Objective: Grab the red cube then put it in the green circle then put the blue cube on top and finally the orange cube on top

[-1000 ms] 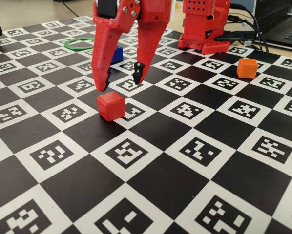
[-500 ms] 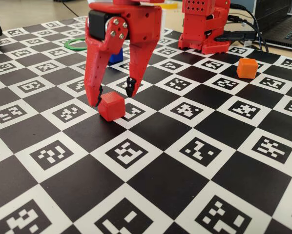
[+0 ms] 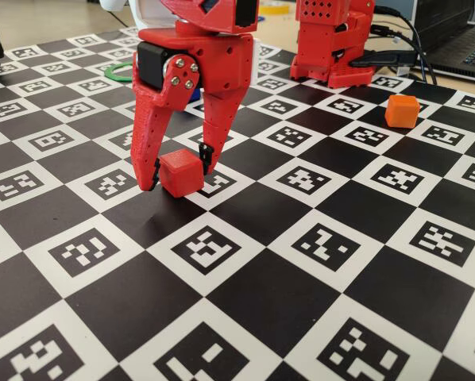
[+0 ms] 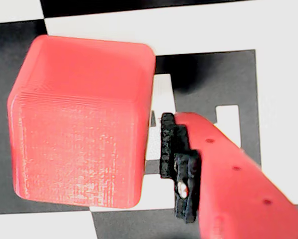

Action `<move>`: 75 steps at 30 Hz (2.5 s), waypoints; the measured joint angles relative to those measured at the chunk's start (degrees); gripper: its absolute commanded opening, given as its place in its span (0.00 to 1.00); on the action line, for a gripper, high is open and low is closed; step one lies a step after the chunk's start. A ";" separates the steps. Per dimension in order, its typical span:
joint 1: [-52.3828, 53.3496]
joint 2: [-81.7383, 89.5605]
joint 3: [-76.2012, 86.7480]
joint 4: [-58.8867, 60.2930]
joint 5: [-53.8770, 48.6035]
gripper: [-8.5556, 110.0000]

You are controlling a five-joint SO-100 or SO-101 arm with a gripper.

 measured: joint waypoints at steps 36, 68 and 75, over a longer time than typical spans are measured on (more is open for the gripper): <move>4.83 27.16 19.86 1.93 -16.61 0.09; 55.11 29.88 20.57 11.51 -65.04 0.09; 61.87 24.26 20.21 7.47 -69.35 0.09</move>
